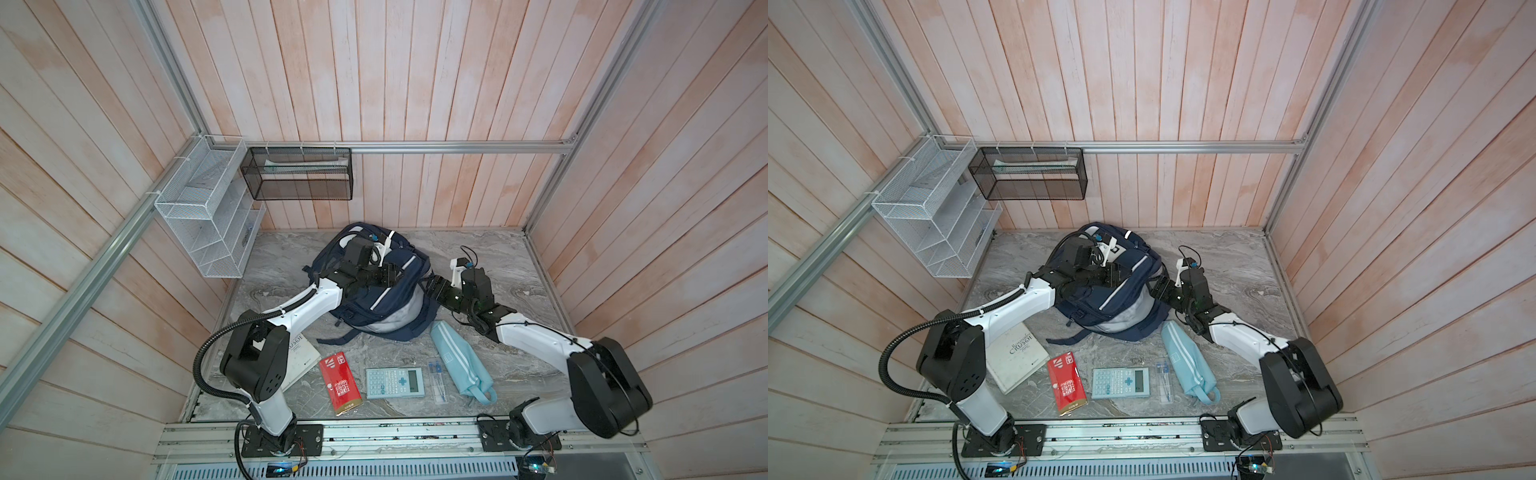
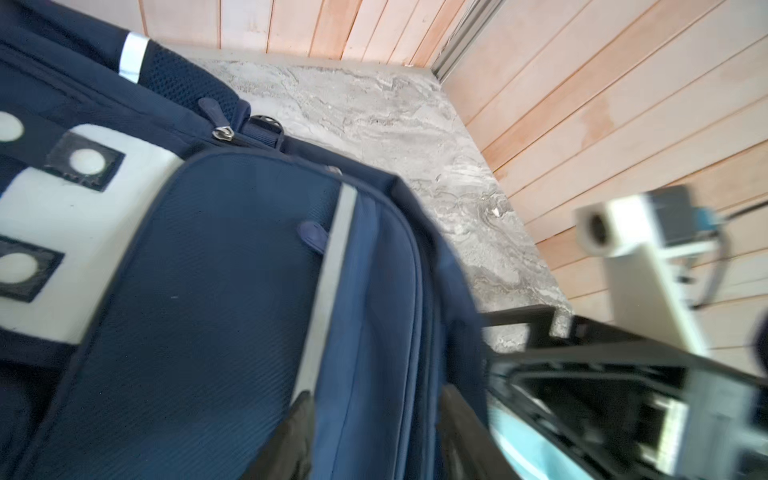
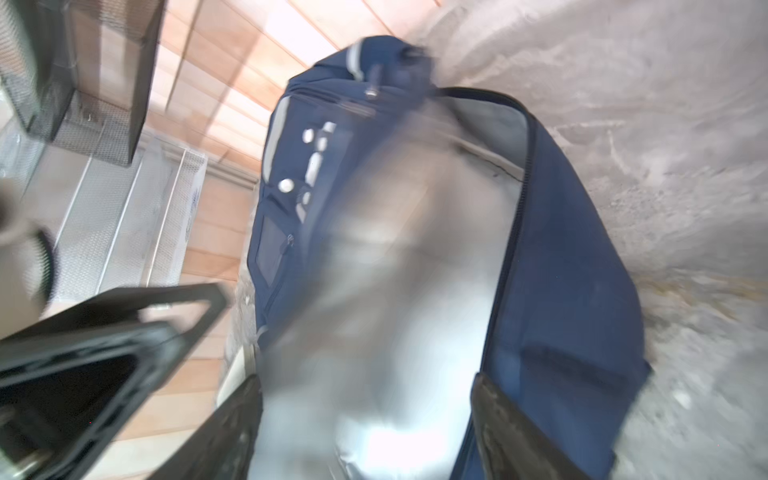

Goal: Pack the student bag
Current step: 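Release the navy book and draw both grippers back from the backpack, then move the left gripper to the white book while the right reaches across to it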

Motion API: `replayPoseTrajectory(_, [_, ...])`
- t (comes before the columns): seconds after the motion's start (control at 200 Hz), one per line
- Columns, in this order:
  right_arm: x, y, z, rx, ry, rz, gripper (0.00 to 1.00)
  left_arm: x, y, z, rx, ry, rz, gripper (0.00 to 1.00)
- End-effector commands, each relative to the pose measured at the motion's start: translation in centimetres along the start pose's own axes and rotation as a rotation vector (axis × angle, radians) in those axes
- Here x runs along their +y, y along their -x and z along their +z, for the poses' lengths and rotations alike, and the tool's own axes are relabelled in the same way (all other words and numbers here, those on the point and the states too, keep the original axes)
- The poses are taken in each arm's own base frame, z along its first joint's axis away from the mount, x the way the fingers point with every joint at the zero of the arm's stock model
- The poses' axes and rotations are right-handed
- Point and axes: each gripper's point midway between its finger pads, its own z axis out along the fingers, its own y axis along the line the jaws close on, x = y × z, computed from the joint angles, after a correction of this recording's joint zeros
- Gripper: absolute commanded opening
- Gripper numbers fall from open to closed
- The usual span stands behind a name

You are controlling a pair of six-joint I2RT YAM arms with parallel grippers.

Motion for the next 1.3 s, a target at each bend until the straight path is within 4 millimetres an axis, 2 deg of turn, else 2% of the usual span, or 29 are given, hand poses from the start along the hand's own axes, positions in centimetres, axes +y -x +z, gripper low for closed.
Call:
replayPoseTrajectory(0.0, [0.0, 0.4, -3.4, -0.034, -0.184, -0.251, 0.82, -1.5, 4.0, -4.1, -0.195, 0.01, 0.022, 0.75])
replayPoseTrajectory(0.08, [1.8, 0.2, -4.5, -0.046, -0.129, -0.285, 0.84, -1.8, 3.9, -6.6, -0.224, 0.031, 0.018, 0.87])
replayPoseTrajectory(0.155, [4.0, -0.8, -3.6, -0.009, 0.002, -0.324, 0.93, -2.0, 2.7, -8.9, -0.234, 0.038, 0.002, 0.95])
replayPoseTrajectory(0.195, [5.5, -1.5, -2.7, 0.034, 0.071, -0.365, 0.93, -1.7, 1.9, -10.2, -0.249, 0.048, -0.03, 1.0])
replayPoseTrajectory(0.32, [9.7, -4.1, 1.6, 0.147, 0.173, -0.478, 0.93, 1.1, -1.9, -14.1, -0.299, 0.107, -0.187, 1.0])
replayPoseTrajectory(0.375, [11.9, -5.5, 3.3, 0.196, 0.23, -0.506, 0.94, 2.6, -4.3, -15.3, -0.283, 0.169, -0.239, 1.0])
replayPoseTrajectory(0.425, [13.3, -7.6, 5.1, 0.27, 0.296, -0.513, 0.94, 3.9, -6.8, -16.2, -0.249, 0.241, -0.286, 1.0])
replayPoseTrajectory(0.46, [14.4, -8.8, 6.4, 0.318, 0.334, -0.511, 0.94, 5.5, -8.5, -17.1, -0.245, 0.326, -0.332, 1.0])
replayPoseTrajectory(0.525, [15.5, -11.4, 8.6, 0.4, 0.345, -0.548, 0.94, 8.4, -12.1, -19.0, -0.255, 0.477, -0.442, 1.0])
replayPoseTrajectory(0.575, [16.2, -13.4, 10.1, 0.449, 0.352, -0.589, 0.94, 9.6, -14.2, -20.5, -0.298, 0.527, -0.522, 1.0])
replayPoseTrajectory(0.675, [17.2, -16.5, 12.6, 0.523, 0.376, -0.609, 0.93, 10.8, -16.8, -22.8, -0.407, 0.546, -0.646, 1.0])
replayPoseTrajectory(0.83, [17.6, -20.8, 15.5, 0.66, 0.416, -0.58, 0.9, 14.3, -20.6, -26.4, -0.514, 0.74, -0.768, 0.99])
replayPoseTrajectory(0.865, [17.6, -21.8, 16.1, 0.676, 0.415, -0.589, 0.9, 14.8, -20.7, -27.0, -0.542, 0.767, -0.785, 0.99])
replayPoseTrajectory(0.94, [17.7, -24.0, 16.7, 0.709, 0.414, -0.635, 0.89, 15.4, -20.7, -27.1, -0.55, 0.803, -0.78, 1.0])
replayPoseTrajectory(1.01, [18.0, -25.2, 17.2, 0.719, 0.42, -0.652, 0.89, 16.8, -21.3, -27.2, -0.532, 0.874, -0.81, 1.0])
replayPoseTrajectory(1.045, [18.0, -25.7, 17.5, 0.731, 0.423, -0.646, 0.89, 16.7, -20.7, -26.9, -0.52, 0.849, -0.814, 1.0])
replayPoseTrajectory(1.14, [18.1, -26.5, 18.0, 0.752, 0.432, -0.652, 0.88, 17.3, -18.7, -27.0, -0.551, 0.802, -0.816, 1.0])
replayPoseTrajectory(1.295, [19.3, -27.3, 18.4, 0.753, 0.479, -0.659, 0.86, 21.4, -19.2, -27.8, -0.51, 0.812, -0.931, 1.0])
